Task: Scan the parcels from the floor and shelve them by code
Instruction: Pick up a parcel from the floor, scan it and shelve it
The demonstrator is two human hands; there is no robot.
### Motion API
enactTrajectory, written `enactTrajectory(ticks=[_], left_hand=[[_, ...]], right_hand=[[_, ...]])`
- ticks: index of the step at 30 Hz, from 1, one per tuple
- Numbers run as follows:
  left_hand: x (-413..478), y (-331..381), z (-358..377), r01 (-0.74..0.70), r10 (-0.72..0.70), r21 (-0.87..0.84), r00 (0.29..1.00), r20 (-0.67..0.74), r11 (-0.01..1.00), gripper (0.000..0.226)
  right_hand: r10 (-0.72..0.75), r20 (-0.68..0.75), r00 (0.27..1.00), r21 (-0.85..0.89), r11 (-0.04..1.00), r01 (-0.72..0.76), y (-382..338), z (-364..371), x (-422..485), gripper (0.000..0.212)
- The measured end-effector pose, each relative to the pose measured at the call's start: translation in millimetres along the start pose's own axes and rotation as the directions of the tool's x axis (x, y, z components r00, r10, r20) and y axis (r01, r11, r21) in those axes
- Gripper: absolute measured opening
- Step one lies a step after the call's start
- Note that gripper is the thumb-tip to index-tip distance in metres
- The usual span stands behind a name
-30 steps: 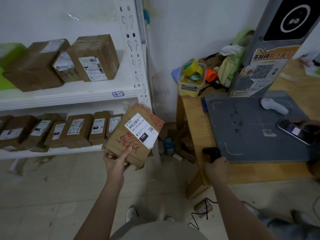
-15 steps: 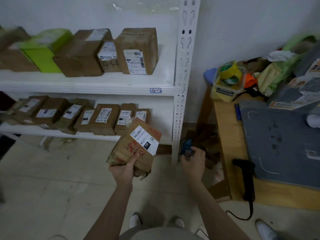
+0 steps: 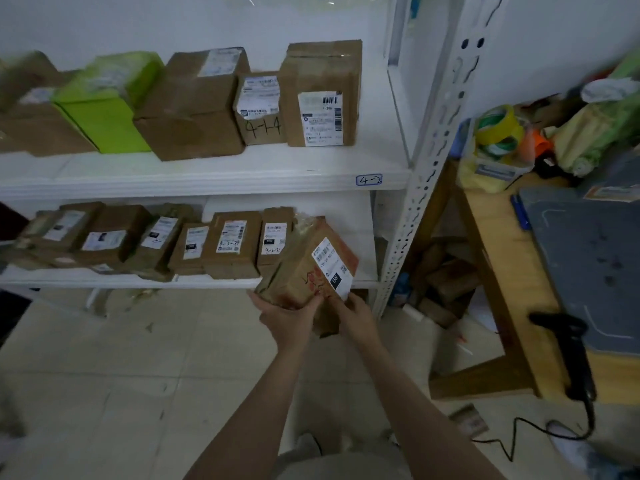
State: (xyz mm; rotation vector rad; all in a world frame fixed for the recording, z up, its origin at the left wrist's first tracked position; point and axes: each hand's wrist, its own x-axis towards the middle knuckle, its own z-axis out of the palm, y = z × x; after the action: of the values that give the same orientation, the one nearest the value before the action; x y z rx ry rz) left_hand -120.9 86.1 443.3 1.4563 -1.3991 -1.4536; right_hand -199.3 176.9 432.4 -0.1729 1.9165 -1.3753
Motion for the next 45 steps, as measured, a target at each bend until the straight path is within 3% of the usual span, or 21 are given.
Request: enactTrajectory(ticks=[5, 9, 19, 23, 28, 37, 45], left_hand=[[11.7, -4.8, 16.3, -0.053, 0.036, 0.109, 0.988, 0.151, 0.993, 0.141], [28.4, -10.6, 43.7, -0.074, 0.041, 0.154, 0.977, 0.21, 0.985, 0.144], [96.4, -32.1, 145.3, -0.137, 0.09, 0.245, 0.977, 0.194, 0.96, 0.12], [120.0, -55.3, 175.3, -0.148, 0.102, 0.269, 0.979, 0.176, 0.952, 0.12], [128.2, -75.2, 204.4, -0.162, 0.119, 0.226, 0.974, 0.192, 0.96, 0.108], [145.5, -123.2, 213.3, -0.224, 0.107, 0.466, 0.958, 0.265, 0.856, 0.118], [152.0, -136.6, 207.0, -0.324, 0.189, 0.539, 0.938, 0.292, 0.777, 0.113]], right_hand=[[0.072, -0.105, 0.992, 0.144, 0.988, -0.056, -7.9, 5.6, 22.2, 0.061], [0.074, -0.076, 0.994, 0.088, 0.994, -0.067, -31.1, 2.4, 53.2, 0.075], [0.168, -0.123, 0.978, -0.126, 0.975, -0.183, -33.8, -23.0, 169.6, 0.054], [0.11, -0.119, 0.987, -0.13, 0.984, -0.125, -18.5, -26.0, 214.9, 0.04], [0.132, -0.142, 0.981, -0.059, 0.988, -0.141, 10.7, -29.9, 248.5, 0.044], [0.007, -0.169, 0.986, -0.102, 0.994, -0.025, 53.1, -24.7, 281.5, 0.041], [-0.078, -0.223, 0.972, -0.045, 0.997, 0.07, 66.7, -18.6, 278.7, 0.043]])
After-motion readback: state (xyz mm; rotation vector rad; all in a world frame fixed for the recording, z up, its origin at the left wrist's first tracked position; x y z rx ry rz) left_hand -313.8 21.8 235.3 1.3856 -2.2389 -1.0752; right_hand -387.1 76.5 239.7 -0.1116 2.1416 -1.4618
